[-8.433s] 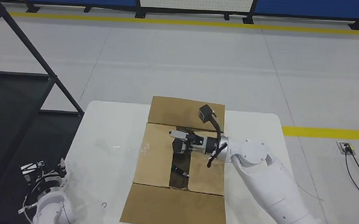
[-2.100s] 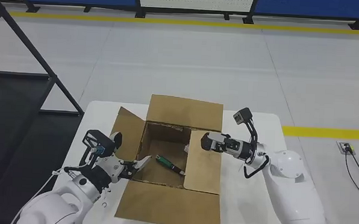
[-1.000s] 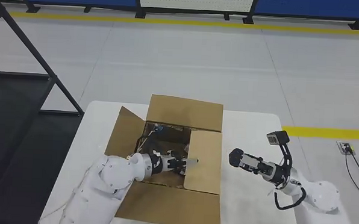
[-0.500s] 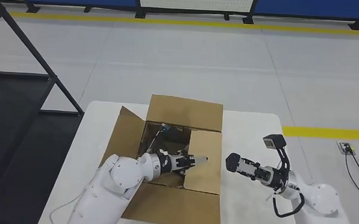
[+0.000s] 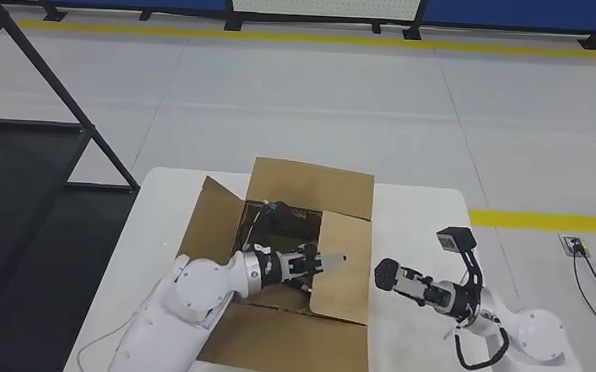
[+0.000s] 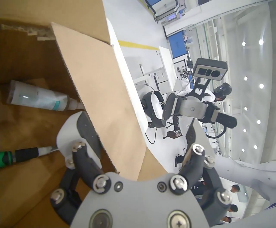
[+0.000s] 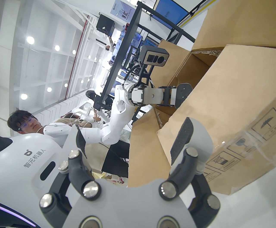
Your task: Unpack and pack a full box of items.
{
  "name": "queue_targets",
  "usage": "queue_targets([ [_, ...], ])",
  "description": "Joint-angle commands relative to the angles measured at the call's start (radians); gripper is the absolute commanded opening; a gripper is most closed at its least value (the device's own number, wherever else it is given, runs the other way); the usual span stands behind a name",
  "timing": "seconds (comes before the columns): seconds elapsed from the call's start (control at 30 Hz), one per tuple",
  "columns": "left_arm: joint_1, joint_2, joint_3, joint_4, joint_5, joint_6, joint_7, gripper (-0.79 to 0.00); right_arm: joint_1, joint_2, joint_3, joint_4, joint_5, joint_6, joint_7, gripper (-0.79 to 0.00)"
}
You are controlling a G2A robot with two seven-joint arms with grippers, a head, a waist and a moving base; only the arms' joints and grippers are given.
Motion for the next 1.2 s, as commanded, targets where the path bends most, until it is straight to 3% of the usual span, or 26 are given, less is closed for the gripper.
queue_targets([
  [0.0,0.010,0.001,-0.001,-0.043,0.012,-0.004,0.014,0.000,-0.005,0.004,-0.001,-0.013,0.025,-0.006,0.023,0.000],
  [0.2,0.021,0.000,0.025,-0.159,0.035,0.012,0.040,0.000,-0.026,0.019,0.012,-0.070,0.129,-0.003,0.095,0.000],
  [0.43,-0.048,-0.021,0.101,-0.136,0.019,0.018,0.075,0.000,-0.097,0.052,0.085,-0.155,0.217,0.013,0.111,0.000],
  [0.73,-0.177,-0.077,0.263,0.021,-0.037,0.001,0.135,0.000,-0.246,0.090,0.204,-0.230,0.284,-0.001,0.098,0.000],
  [0.97,-0.270,-0.129,0.368,0.173,-0.085,-0.031,0.160,0.000,-0.324,0.116,0.229,-0.260,0.237,-0.017,0.082,0.000],
  [1.17,-0.321,-0.162,0.408,0.262,-0.107,-0.057,0.156,0.000,-0.342,0.133,0.211,-0.259,0.194,-0.050,0.049,0.000],
])
